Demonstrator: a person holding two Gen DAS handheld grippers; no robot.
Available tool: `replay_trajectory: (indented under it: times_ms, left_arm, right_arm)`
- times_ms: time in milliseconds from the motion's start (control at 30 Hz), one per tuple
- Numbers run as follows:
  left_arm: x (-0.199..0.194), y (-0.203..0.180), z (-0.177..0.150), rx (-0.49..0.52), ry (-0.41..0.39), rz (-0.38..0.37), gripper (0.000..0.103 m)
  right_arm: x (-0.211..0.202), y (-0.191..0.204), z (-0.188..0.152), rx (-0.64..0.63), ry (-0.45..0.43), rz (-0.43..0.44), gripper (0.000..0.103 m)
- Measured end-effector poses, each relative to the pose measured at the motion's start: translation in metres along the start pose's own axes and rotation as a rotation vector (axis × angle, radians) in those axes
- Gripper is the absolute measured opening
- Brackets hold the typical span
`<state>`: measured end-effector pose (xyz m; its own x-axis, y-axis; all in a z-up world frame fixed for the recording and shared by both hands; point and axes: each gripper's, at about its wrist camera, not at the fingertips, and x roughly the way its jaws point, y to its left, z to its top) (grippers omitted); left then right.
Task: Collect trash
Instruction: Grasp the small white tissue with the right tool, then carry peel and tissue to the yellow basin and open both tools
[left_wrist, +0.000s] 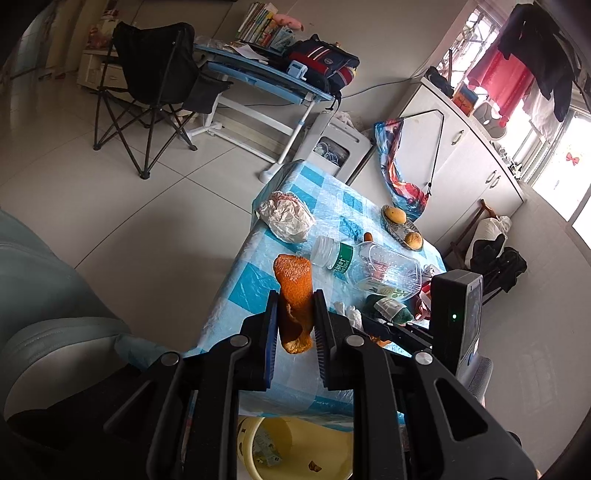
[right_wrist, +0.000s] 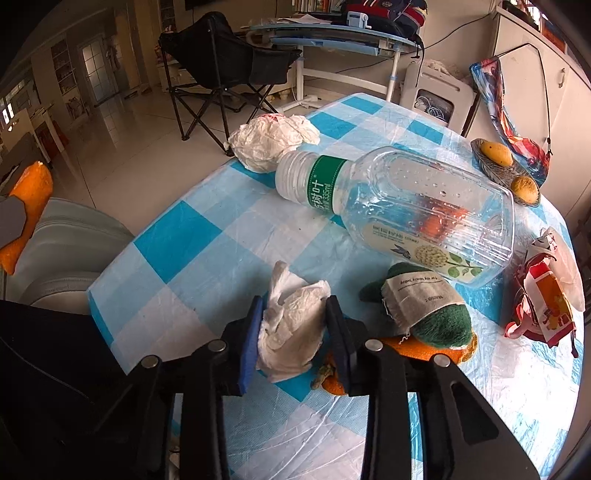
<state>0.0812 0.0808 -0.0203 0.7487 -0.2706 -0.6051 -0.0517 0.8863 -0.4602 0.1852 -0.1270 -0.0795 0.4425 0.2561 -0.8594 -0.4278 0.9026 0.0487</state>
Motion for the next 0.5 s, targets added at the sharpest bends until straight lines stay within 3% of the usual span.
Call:
replay_trajectory:
  times_ms: [300,500]
  left_arm:
    - [0.008,-0.013,-0.007,0.067,0.024,0.009,0.017]
    - [0.015,-0.042,-0.028,0.203,0.098,-0.029,0.017]
  right_arm:
    - [-0.067,0.004,-0.003,0.061,-0.194,0.098,0.024]
    - [-0.093,-0.001,-0.061,0.111,-0.163,0.110,0.025]
